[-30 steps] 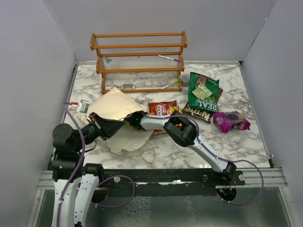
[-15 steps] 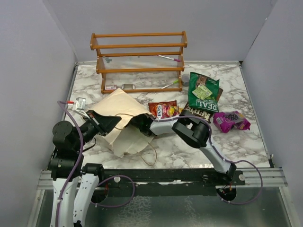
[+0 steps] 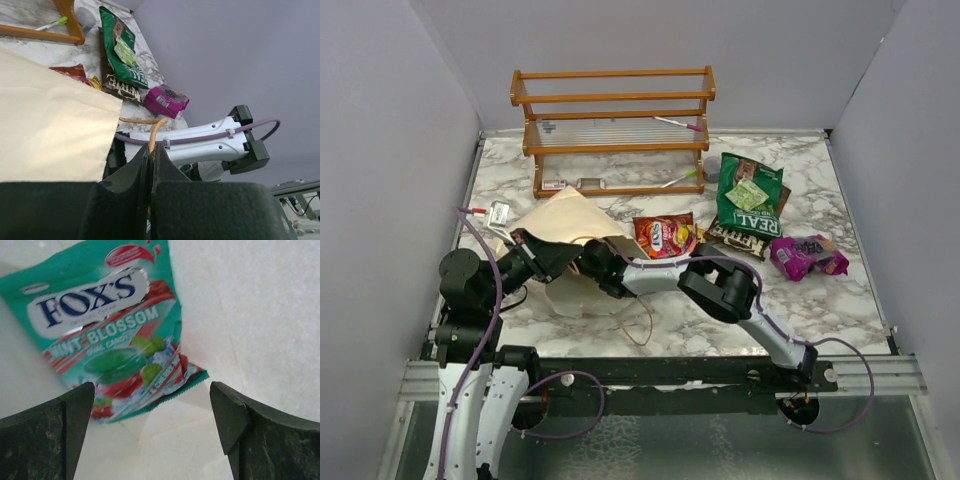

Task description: Take the snacks out of the paper bag

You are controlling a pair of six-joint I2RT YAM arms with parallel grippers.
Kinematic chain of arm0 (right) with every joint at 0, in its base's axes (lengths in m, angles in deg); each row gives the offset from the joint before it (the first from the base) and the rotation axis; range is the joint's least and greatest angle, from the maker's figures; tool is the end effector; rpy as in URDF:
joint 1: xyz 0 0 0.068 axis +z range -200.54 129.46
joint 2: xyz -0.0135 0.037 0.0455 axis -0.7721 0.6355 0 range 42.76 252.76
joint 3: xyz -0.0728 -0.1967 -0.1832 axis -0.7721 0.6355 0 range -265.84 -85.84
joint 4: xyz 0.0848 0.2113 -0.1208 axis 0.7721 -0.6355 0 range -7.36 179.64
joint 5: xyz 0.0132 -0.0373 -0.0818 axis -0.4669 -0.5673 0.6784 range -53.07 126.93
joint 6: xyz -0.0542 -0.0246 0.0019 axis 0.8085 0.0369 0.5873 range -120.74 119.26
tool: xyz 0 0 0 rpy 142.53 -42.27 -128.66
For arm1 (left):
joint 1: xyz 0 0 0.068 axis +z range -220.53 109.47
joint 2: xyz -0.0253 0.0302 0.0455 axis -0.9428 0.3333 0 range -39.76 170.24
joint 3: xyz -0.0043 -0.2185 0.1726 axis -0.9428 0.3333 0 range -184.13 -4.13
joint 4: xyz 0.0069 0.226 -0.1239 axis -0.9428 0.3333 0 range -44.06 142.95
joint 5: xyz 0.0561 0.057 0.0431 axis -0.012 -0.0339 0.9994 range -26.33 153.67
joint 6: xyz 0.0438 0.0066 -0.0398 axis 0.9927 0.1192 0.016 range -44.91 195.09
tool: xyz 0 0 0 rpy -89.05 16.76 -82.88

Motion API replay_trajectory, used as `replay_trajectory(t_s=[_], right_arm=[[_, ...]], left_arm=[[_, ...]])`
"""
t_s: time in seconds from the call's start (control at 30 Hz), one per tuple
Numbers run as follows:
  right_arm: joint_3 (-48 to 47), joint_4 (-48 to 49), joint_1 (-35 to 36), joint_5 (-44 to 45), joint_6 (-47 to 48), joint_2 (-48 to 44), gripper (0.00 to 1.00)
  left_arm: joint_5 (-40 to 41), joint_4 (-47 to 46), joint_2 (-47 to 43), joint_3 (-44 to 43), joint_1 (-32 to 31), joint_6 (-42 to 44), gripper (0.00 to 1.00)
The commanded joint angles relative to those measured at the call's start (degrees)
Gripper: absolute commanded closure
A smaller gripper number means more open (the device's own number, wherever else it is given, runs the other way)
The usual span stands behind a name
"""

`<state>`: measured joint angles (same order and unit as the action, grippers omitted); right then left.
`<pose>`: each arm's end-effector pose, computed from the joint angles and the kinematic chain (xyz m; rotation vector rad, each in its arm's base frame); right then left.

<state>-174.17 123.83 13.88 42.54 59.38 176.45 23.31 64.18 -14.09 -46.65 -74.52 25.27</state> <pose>0.2341 0.4795 0.1565 -1.5279 0.8834 -0.0319 0.0952 -0.0349 0.3551 -0.0968 1.7437 -1.2647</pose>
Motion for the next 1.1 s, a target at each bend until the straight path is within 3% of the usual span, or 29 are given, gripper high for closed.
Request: replay_trajectory(t_s=[0.0, 0.17, 0.33, 0.5, 0.8, 1.07], right_arm=[[-6.17, 3.72, 0.72, -2.56, 1.44, 5.90, 0.01], [-11.36, 2.57, 1.53, -4.35, 11.76, 11.29, 0.01], [-24.84, -4.31, 0.67, -5.65, 12.13, 18.86, 0.00], [-35.96, -8.81, -1.50, 1.02, 11.55, 26.36, 0.10], [-32.91, -10.96, -4.61, 3.41, 9.94, 23.78, 0.55], [-20.75, -5.64, -3.44, 4.07, 10.27, 15.53, 0.78]], left_arm=[[-5.38, -2.99, 0.43, 0.52, -0.29, -0.07, 1.00], [-6.73, -3.67, 1.27, 0.41, -0.32, 0.38, 1.00], [-7.58, -5.01, 1.08, 0.65, -0.32, -1.07, 1.00], [-7.35, -2.43, -0.76, -0.53, -0.32, -0.89, 1.00], [-4.96, 4.37, -1.33, -3.43, -0.32, 2.86, 1.00], [-1.30, 5.10, -1.24, -2.63, -0.32, 2.56, 1.00]])
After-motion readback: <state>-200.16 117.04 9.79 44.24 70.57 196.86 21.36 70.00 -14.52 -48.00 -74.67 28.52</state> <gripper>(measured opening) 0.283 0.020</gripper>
